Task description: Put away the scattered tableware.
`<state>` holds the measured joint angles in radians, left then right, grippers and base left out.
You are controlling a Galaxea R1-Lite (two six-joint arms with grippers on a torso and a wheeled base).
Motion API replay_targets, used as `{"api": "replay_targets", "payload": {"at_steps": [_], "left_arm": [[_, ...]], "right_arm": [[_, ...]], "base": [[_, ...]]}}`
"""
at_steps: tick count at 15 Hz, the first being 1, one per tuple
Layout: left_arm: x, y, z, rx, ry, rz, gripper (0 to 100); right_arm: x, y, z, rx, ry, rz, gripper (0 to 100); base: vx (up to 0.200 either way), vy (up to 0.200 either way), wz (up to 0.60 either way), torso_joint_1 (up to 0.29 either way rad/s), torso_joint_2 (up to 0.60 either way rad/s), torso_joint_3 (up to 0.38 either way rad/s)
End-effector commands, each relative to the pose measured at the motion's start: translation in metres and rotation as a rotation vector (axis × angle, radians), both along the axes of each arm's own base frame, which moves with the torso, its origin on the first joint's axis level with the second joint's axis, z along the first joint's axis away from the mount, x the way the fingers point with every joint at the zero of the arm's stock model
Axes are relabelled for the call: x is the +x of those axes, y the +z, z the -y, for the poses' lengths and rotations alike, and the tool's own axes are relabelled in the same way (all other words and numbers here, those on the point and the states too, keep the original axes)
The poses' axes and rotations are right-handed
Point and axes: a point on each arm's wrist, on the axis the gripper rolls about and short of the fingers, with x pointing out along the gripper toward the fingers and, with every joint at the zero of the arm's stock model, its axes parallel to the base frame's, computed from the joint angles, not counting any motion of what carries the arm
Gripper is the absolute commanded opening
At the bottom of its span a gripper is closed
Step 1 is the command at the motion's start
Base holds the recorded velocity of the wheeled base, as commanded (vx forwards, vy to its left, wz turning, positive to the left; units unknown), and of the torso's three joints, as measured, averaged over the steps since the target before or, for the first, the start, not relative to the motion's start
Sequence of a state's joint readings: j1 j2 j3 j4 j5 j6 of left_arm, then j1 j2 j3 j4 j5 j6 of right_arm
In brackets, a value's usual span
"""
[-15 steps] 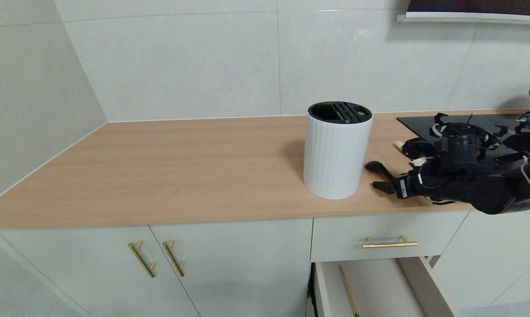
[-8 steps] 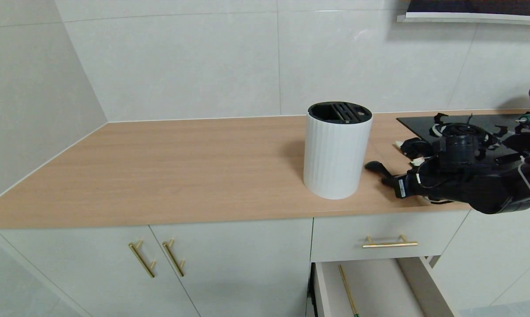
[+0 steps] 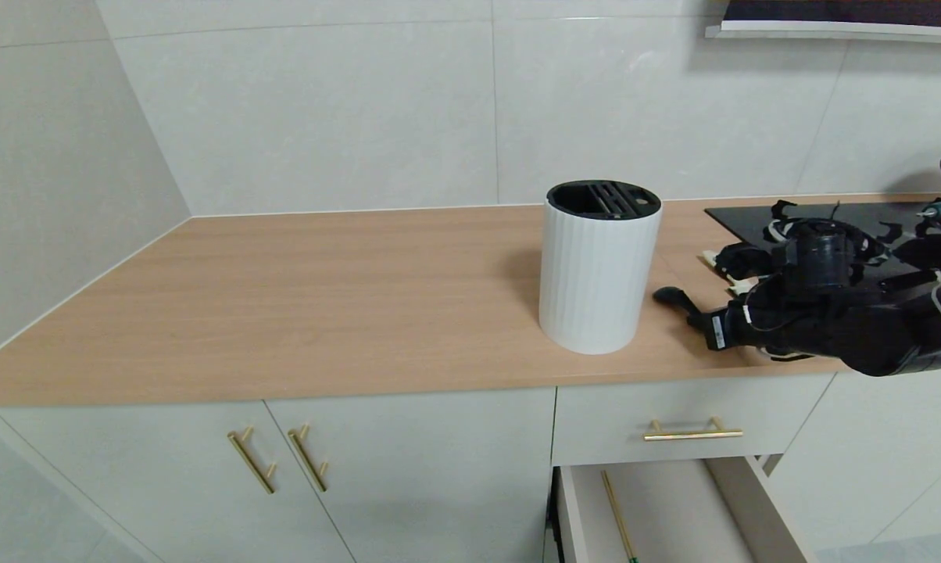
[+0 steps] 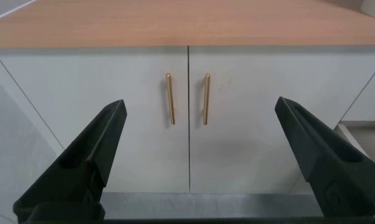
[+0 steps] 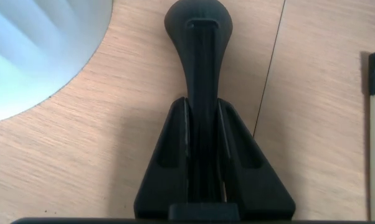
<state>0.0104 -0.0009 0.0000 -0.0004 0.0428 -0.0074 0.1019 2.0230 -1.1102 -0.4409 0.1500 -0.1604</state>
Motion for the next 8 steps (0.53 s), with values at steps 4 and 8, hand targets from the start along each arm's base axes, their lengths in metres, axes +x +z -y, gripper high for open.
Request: {"api": "replay_targets", "payload": {"at_steps": [4,8], "left_arm": [[0.0,0.0,0.0,0.0,0.0,-0.001,100],[0.0,0.0,0.0,0.0,0.0,-0.001,100]], "right_arm": [[-0.065,0.064,0.005,0.11,-0.091,-0.013,0],[-0.135,0.056,0.012,0.101,-0.072,-0.059,0]], "base": [[0.0,0.0,0.0,0.0,0.0,0.0],[0.0,0.0,0.0,0.0,0.0,0.0]]}}
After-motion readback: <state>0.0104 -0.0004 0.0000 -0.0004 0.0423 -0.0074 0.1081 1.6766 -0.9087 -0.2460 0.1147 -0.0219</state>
